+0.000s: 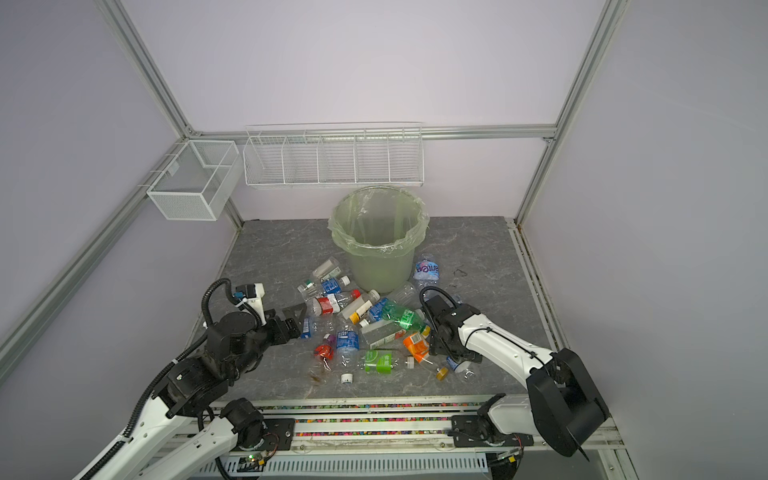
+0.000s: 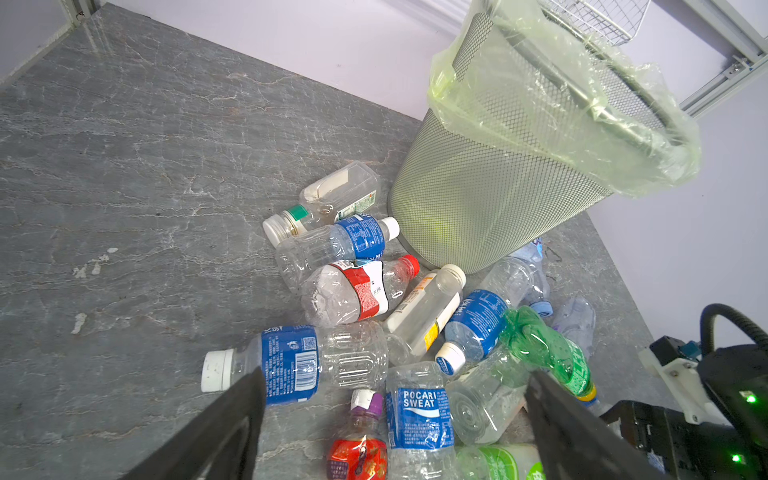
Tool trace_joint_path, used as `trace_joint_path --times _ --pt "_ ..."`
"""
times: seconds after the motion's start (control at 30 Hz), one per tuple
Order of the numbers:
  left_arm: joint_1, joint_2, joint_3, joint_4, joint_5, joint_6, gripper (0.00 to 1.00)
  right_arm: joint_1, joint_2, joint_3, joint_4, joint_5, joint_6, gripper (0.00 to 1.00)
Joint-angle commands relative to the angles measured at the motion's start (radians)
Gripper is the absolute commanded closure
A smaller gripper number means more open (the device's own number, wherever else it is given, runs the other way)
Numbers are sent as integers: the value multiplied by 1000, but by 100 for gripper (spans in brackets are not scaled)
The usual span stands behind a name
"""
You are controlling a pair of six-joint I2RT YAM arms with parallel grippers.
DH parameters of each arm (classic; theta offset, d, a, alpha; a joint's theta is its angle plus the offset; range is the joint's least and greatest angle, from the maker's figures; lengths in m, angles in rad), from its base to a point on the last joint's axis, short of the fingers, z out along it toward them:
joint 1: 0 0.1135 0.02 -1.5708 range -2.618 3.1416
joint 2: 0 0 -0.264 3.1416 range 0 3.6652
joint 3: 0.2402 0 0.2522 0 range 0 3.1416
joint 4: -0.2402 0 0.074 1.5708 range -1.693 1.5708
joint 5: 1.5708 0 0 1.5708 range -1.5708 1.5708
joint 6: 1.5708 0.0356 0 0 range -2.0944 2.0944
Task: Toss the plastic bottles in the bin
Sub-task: 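Close the right gripper on the clear blue-capped bottle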
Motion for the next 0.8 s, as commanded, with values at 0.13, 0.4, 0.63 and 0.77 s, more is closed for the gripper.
trace_joint_path --times 0.13,0.4,0.63,0.77 --pt "-5 -15 1 -28 -29 -25 3 0 7 -45 25 46 103 12" --pt "-5 -37 17 -50 -46 -29 4 -16 34 -51 53 48 126 31" --pt "-5 -53 28 -70 -60 -32 4 -44 -18 -43 13 84 132 45" --pt "-5 -55 29 -69 -57 -37 4 -53 -57 -44 -9 95 129 49"
